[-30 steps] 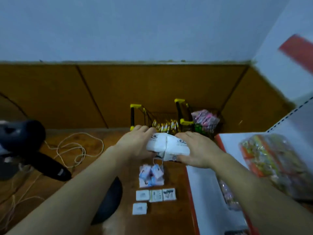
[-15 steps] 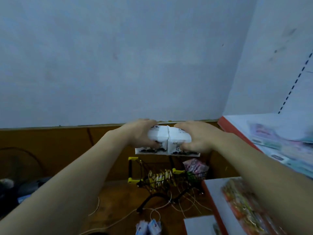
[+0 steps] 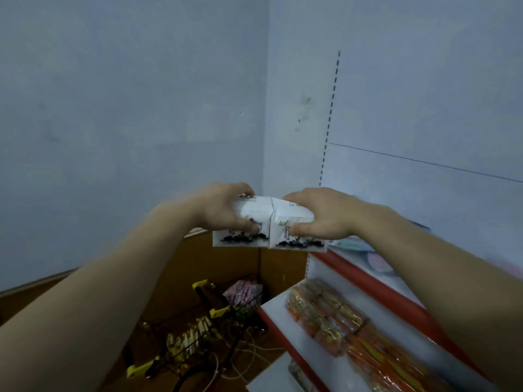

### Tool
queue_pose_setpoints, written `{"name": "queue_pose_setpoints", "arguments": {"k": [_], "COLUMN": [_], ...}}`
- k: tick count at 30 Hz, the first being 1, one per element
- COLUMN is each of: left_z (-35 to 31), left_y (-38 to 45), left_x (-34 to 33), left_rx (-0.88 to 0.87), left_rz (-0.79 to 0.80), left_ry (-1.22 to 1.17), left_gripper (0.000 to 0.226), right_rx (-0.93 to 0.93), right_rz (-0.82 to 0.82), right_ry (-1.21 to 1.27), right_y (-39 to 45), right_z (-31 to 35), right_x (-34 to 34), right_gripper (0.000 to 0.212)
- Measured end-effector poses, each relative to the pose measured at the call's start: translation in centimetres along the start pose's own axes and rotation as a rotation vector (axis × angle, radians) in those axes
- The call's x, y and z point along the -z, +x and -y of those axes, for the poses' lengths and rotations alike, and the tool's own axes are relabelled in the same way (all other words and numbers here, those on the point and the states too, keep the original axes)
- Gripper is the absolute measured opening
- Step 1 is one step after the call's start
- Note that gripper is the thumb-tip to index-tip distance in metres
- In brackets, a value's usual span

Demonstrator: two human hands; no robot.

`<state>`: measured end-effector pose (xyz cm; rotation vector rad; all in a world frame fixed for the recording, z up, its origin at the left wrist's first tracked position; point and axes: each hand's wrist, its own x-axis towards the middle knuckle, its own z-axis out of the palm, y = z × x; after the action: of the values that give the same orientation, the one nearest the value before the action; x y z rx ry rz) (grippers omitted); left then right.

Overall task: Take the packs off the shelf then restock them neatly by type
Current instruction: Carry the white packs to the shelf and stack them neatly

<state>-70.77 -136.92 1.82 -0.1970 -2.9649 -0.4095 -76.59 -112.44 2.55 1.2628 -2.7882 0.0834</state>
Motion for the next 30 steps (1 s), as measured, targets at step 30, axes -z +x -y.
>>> {"name": "queue_pose_setpoints", "arguments": {"k": [30], "left_z": [-63.1], "left_y": [-13.3], "left_x": [-14.3], "left_rx": [-1.224], "left_rz": [0.249], "left_ry": [-0.250], "left_gripper": [0.075], "right_rx": [-1.261], "right_rz": [-0.040], "right_ry": [-0.221], "right_y": [-70.0], "right_z": [1.0], "right_x": [8.7], "right_gripper": [0.070]}}
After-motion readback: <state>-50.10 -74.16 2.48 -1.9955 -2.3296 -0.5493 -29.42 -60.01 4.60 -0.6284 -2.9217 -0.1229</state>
